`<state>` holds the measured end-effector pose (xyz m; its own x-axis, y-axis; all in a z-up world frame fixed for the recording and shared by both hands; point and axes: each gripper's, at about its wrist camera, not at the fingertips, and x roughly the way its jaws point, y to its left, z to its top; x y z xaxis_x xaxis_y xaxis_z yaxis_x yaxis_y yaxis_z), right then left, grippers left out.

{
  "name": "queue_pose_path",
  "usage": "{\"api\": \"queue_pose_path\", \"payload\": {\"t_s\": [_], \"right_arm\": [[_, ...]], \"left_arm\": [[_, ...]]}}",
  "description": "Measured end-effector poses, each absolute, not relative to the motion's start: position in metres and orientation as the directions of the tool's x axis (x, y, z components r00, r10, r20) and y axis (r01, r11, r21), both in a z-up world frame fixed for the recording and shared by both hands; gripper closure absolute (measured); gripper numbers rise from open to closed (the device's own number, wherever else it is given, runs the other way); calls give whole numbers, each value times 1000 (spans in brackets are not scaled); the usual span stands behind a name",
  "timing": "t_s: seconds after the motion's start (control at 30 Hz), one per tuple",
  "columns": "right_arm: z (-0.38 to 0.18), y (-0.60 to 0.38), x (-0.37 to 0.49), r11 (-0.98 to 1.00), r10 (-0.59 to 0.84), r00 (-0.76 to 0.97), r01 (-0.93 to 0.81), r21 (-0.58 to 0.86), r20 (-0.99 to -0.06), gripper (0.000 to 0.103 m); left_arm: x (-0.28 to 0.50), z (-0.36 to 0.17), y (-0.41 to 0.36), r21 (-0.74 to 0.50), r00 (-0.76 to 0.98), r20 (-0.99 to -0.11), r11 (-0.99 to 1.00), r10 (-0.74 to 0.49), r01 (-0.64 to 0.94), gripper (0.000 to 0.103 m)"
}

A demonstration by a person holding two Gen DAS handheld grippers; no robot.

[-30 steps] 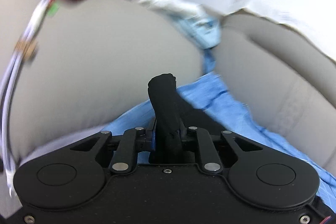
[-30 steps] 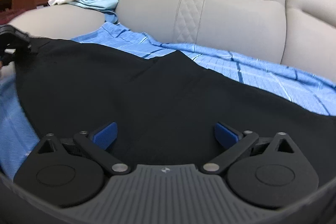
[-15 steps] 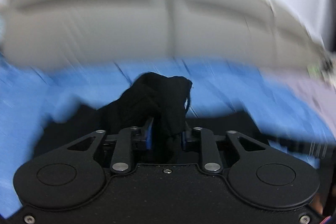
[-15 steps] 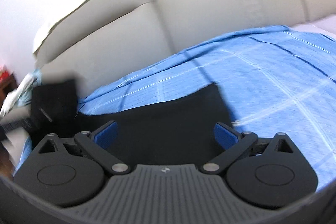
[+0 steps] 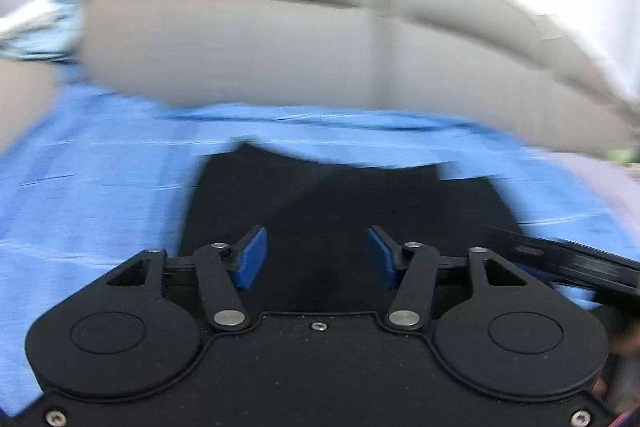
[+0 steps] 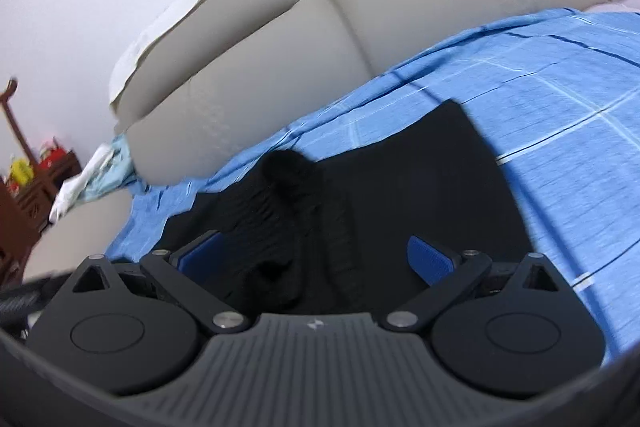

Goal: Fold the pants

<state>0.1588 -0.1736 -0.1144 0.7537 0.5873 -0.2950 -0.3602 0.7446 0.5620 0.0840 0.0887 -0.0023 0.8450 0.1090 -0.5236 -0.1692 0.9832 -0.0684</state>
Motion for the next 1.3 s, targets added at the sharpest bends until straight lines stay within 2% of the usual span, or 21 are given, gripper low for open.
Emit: {"api": "queue_pose_path", "payload": {"t_s": [0.07,0.17,0.2,0.23,0.27,0.3,0.33,0.37,0.47,0.5,0.6,0.7,0.73,0.77,0.83,0.9,1.0,1.2,1.27,1.3], "right_arm": [[-116,-153,157,762,596,731,-385,521,-332,0],[-118,-123,156,817,549,744,-381,433,-382,3],[-119,-117,158,831,526,758,-359,426,-386,14],[-119,-112,159,845,495,780,-332,419,-383,40],[-117,-110,162,849,486,786,-320,421,-383,49],[-114,-112,166,837,493,781,-306,453,-383,54],[-112,-116,168,818,511,772,-303,488,-379,65],[-108,-119,167,818,509,776,-301,490,-373,69],[-91,-137,150,870,424,839,-274,409,-342,83],[-86,-144,143,892,383,862,-251,377,-332,84],[-85,-165,137,924,301,886,-180,338,-351,84],[-98,-179,138,952,219,878,-96,291,-427,81],[-102,-180,138,958,201,871,-79,277,-448,73],[-105,-182,140,962,197,861,-77,263,-468,55],[-104,-184,142,956,237,860,-123,267,-453,28],[-98,-194,144,935,297,874,-185,302,-385,15],[-87,-200,170,925,336,878,-242,292,-340,8],[-102,-184,247,861,504,748,-393,323,-432,7],[-106,-177,257,824,561,707,-428,370,-430,12],[-105,-172,257,829,555,710,-434,352,-432,24]], "left_arm": [[86,-14,103,-10,809,-545,963,219,-268,61],[95,-34,119,-16,763,-596,947,249,-321,64],[95,-39,122,-26,752,-612,944,245,-329,64],[93,-43,120,-25,751,-613,944,246,-330,64],[94,-44,117,-19,755,-608,946,246,-323,64],[93,-44,113,-9,760,-603,951,242,-310,63],[91,-44,110,-6,766,-600,956,231,-293,63],[89,-41,106,-9,772,-598,962,214,-274,63],[88,-36,93,-20,789,-593,977,158,-210,64],[88,-36,90,-25,792,-596,982,136,-188,64],[86,-37,75,-33,784,-613,988,97,-149,64],[89,-40,67,-29,773,-629,992,80,-126,64],[88,-40,65,-27,774,-630,993,73,-116,64],[87,-39,65,-23,775,-628,994,72,-110,63],[88,-40,65,-3,774,-628,994,83,-109,62],[90,-45,68,22,760,-641,993,105,-119,62],[89,-52,71,28,761,-639,993,109,-119,61],[87,-54,70,42,765,-634,992,116,-116,61],[86,-55,70,49,767,-630,992,124,-120,61],[86,-55,69,53,768,-628,991,129,-123,61]]}}
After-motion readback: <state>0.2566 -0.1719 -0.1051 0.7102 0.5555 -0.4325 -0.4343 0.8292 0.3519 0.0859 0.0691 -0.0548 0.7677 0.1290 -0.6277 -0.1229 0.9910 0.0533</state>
